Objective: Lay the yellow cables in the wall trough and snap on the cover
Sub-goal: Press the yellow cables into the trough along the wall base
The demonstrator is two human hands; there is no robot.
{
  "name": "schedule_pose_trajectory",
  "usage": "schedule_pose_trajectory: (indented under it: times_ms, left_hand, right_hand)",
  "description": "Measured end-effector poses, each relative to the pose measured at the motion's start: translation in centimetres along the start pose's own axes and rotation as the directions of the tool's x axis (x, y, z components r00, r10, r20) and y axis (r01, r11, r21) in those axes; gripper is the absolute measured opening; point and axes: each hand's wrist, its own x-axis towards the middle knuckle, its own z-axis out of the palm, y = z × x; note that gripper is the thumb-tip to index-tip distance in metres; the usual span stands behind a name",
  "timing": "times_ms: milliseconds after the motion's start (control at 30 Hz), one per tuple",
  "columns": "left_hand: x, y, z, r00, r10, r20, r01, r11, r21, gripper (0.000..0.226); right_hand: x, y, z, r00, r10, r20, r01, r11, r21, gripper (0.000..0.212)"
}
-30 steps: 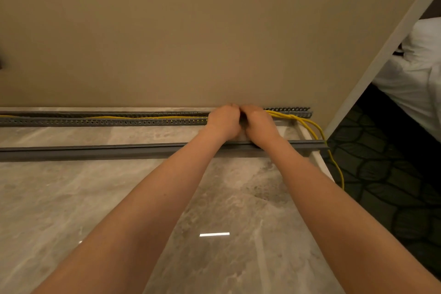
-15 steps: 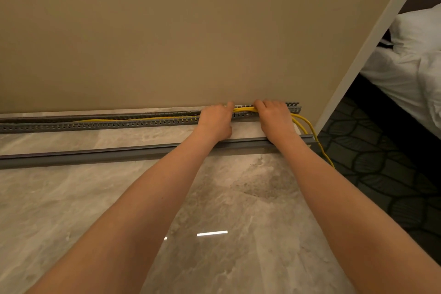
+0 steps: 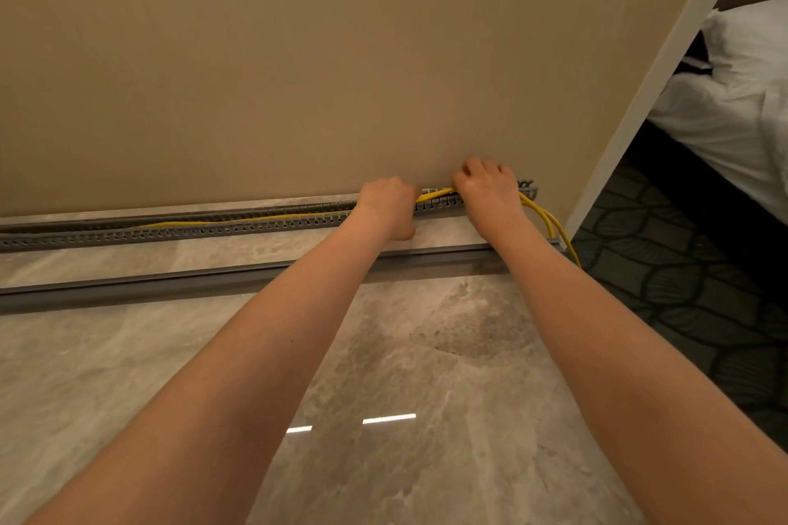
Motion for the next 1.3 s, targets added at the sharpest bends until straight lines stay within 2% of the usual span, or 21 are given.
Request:
schedule_pose_trajectory:
  times_ms: [33, 67, 167, 233, 333, 467, 600, 700, 767, 833, 900, 967, 1033, 1300]
  left_hand:
    - [0.0, -0.1, -0.2, 1.0, 0.007, 0.006, -0.007, 1.0, 0.009, 0.037]
    - [0.1, -0.1, -0.3, 1.0, 0.015, 0.01, -0.015, 1.0, 0.019, 0.037]
    - [0.2, -0.2, -0.4, 0.999, 0.032, 0.021, -0.033, 0.998, 0.057, 0.038]
    - [0.3, 0.0, -0.4, 0.999, 0.025, 0.02, -0.027, 0.996, 0.085, 0.036]
    - [0.6, 0.8, -0.3, 1.0, 0.007, -0.028, -0.004, 0.994, 0.105, 0.032]
    - [0.7, 3.1, 0.5, 0.988, 0.074, -0.135, -0.079, 0.996, -0.031, 0.034]
    - [1.2, 4.6, 0.8, 0.99, 0.071, -0.119, -0.087, 0.987, -0.134, 0.036]
    - [1.7, 4.3, 0.2, 0.99, 0.087, -0.112, -0.096, 0.993, -0.076, 0.032]
    - [1.8, 4.3, 0.1, 0.985, 0.135, -0.112, -0.134, 0.991, 0.018, 0.033]
    - [1.8, 4.3, 0.1, 0.98, 0.169, -0.109, -0.161, 0.984, 0.076, 0.035]
    - [1.9, 4.4, 0.0, 0.98, 0.172, -0.104, -0.163, 0.982, 0.091, 0.036]
    - [2.1, 4.4, -0.1, 0.981, 0.168, -0.099, -0.159, 0.983, 0.093, 0.035]
    - [2.1, 4.4, -0.1, 0.981, 0.169, -0.094, -0.16, 0.982, 0.097, 0.035]
    - [2.5, 3.9, -0.5, 0.981, 0.185, -0.062, -0.176, 0.976, 0.131, 0.032]
  right_hand:
    - [0.0, 0.0, -0.1, 0.998, 0.035, 0.057, -0.039, 0.997, 0.06, 0.019]
    - [0.2, 0.2, -0.2, 0.996, 0.073, 0.054, -0.079, 0.988, 0.131, 0.014]
    - [0.7, 1.3, 0.3, 0.952, 0.252, 0.174, -0.298, 0.896, 0.33, 0.025]
    - [0.7, 1.4, 0.2, 0.936, 0.292, 0.195, -0.348, 0.847, 0.403, 0.026]
    - [0.6, 1.1, 0.8, 0.95, 0.258, 0.175, -0.308, 0.865, 0.397, 0.027]
    - [0.3, 1.3, 1.8, 0.966, 0.218, 0.135, -0.254, 0.89, 0.378, 0.028]
    - [-0.1, 1.7, 2.5, 0.977, 0.15, 0.149, -0.201, 0.883, 0.425, 0.035]
    - [-0.7, 2.5, 2.2, 0.978, 0.114, 0.176, -0.19, 0.836, 0.514, 0.042]
    - [-1.1, 3.5, 2.0, 0.966, 0.206, 0.154, -0.257, 0.798, 0.546, 0.042]
    - [-1.6, 4.7, 2.1, 0.935, 0.324, 0.143, -0.351, 0.79, 0.503, 0.045]
    - [-2.3, 5.8, 2.3, 0.919, 0.362, 0.154, -0.391, 0.8, 0.455, 0.04]
    - [-2.8, 6.3, 2.4, 0.924, 0.351, 0.152, -0.381, 0.811, 0.443, 0.026]
    - [-2.8, 6.3, 2.3, 0.932, 0.338, 0.129, -0.36, 0.84, 0.406, 0.02]
    - [-2.5, 6.4, 2.1, 0.96, 0.26, 0.103, -0.278, 0.928, 0.249, 0.031]
